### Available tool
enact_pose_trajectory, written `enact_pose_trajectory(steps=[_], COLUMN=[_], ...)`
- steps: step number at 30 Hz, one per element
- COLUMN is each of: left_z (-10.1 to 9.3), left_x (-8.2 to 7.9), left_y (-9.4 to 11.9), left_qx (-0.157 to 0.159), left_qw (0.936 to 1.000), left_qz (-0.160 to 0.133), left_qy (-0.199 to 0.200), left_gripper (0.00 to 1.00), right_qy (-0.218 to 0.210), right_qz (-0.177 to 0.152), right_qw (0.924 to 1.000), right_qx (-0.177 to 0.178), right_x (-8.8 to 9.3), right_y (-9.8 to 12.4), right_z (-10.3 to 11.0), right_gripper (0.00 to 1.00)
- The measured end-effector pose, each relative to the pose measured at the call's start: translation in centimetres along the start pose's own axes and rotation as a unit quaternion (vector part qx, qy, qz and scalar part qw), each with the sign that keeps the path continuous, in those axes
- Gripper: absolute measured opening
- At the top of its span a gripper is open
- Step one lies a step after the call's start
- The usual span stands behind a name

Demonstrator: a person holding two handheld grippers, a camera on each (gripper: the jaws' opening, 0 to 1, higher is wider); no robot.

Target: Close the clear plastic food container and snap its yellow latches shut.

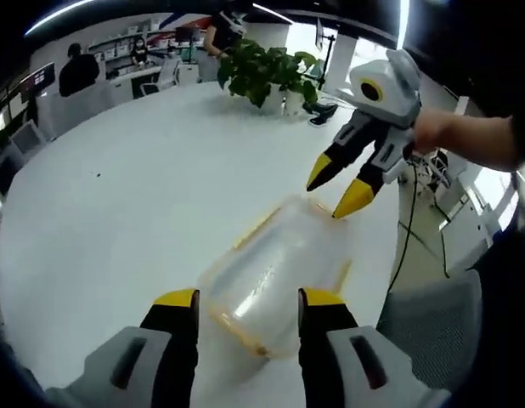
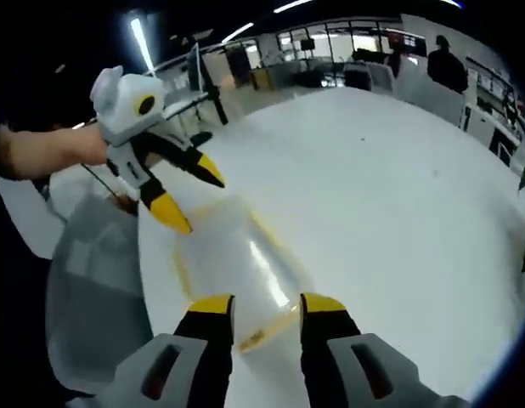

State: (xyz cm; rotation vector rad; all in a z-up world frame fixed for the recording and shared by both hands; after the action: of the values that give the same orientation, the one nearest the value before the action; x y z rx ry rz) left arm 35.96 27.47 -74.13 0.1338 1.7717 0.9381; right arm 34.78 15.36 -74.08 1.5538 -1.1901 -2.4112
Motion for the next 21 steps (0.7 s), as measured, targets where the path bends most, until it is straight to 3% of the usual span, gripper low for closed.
enact_pose_trajectory(steps=[9, 17, 21], left_z=[0.1, -1.4, -2.0], left_x=[-0.4, -0.7, -0.6], left_y=[-0.1, -0.7, -0.8], left_qx=[0.011, 0.068, 0.081], left_qw=[0.9997, 0.9920, 0.9894], left_qz=[0.008, 0.015, 0.021], left_qy=[-0.020, -0.105, -0.119], left_gripper=[0.44, 0.40, 0.40], right_qy=[0.035, 0.075, 0.092], right_qz=[0.015, 0.024, 0.032], right_qw=[0.9990, 0.9953, 0.9933], right_qx=[-0.022, -0.058, -0.062], right_x=[0.1, 0.0, 0.0], right_y=[-0.6, -0.8, -0.9], right_z=[0.6, 1.5, 1.6], right_gripper=[0.27, 0.27, 0.27])
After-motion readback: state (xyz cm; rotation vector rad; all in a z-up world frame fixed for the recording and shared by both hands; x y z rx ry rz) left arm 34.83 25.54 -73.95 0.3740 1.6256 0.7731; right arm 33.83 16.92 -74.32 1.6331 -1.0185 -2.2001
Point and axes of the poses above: the point that each gripper's makers call its tool centre point, and the gripper's own axes: y roughly backward along the fingers, z roughly to its left, x roughly out of its underside, the point moved 1 cm from there along y, roughly backward along the fingers, and after that the axes turned 8 degrees about -z, right-handed, at the moved point
